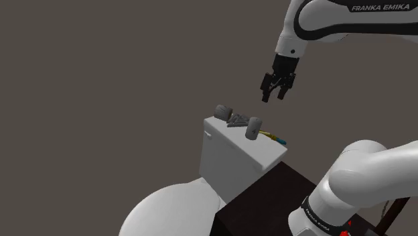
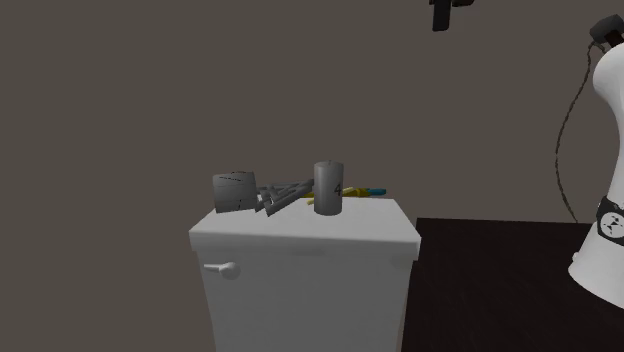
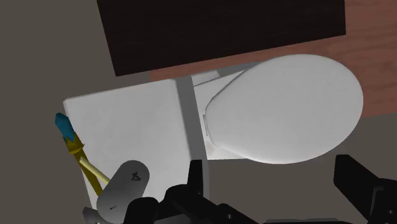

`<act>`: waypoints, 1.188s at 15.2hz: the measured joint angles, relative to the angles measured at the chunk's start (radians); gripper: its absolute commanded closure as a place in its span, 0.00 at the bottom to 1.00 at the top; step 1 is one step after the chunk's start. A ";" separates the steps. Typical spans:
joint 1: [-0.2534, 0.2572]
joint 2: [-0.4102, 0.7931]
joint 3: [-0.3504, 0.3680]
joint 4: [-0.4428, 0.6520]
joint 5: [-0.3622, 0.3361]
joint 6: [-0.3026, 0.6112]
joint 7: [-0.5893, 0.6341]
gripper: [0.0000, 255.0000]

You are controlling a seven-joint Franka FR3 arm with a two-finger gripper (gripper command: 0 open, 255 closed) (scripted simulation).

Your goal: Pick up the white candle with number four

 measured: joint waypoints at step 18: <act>-0.156 0.399 -0.058 -0.100 -0.119 0.575 0.200 0.00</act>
